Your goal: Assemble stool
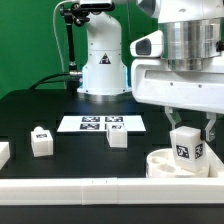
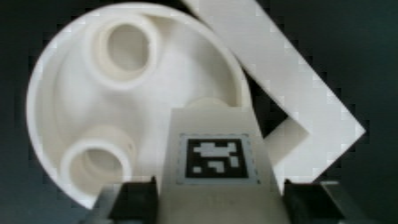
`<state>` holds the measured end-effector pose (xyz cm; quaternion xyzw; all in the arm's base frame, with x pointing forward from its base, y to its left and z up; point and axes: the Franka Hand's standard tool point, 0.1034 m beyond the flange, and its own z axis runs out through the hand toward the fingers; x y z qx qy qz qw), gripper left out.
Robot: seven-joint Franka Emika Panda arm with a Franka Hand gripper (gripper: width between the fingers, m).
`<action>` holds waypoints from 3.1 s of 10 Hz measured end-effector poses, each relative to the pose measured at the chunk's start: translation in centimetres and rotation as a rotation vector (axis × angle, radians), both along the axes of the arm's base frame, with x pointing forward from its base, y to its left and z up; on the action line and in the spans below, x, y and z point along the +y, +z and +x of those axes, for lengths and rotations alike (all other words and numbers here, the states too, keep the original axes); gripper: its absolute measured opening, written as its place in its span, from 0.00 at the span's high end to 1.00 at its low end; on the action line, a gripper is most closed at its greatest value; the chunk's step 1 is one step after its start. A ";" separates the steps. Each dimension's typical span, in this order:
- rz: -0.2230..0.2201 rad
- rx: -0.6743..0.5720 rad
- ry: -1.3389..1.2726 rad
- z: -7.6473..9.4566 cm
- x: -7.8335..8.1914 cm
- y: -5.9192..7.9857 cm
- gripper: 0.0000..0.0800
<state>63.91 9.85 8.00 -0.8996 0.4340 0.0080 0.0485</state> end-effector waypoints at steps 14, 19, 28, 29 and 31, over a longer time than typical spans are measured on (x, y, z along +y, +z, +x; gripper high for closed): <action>0.043 0.031 -0.242 0.2 1.9 2.2 0.19; 0.013 -0.022 0.239 0.3 1.9 2.1 0.19; -0.050 -0.089 1.045 0.2 2.5 2.1 0.19; -0.053 -0.095 1.131 0.2 2.5 2.1 0.19; -0.089 -0.098 1.345 0.3 2.6 2.3 0.19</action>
Offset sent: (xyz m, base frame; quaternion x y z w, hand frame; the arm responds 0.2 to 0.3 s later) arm 0.0007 0.0028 -0.0051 -0.0167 0.0130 0.1332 0.9909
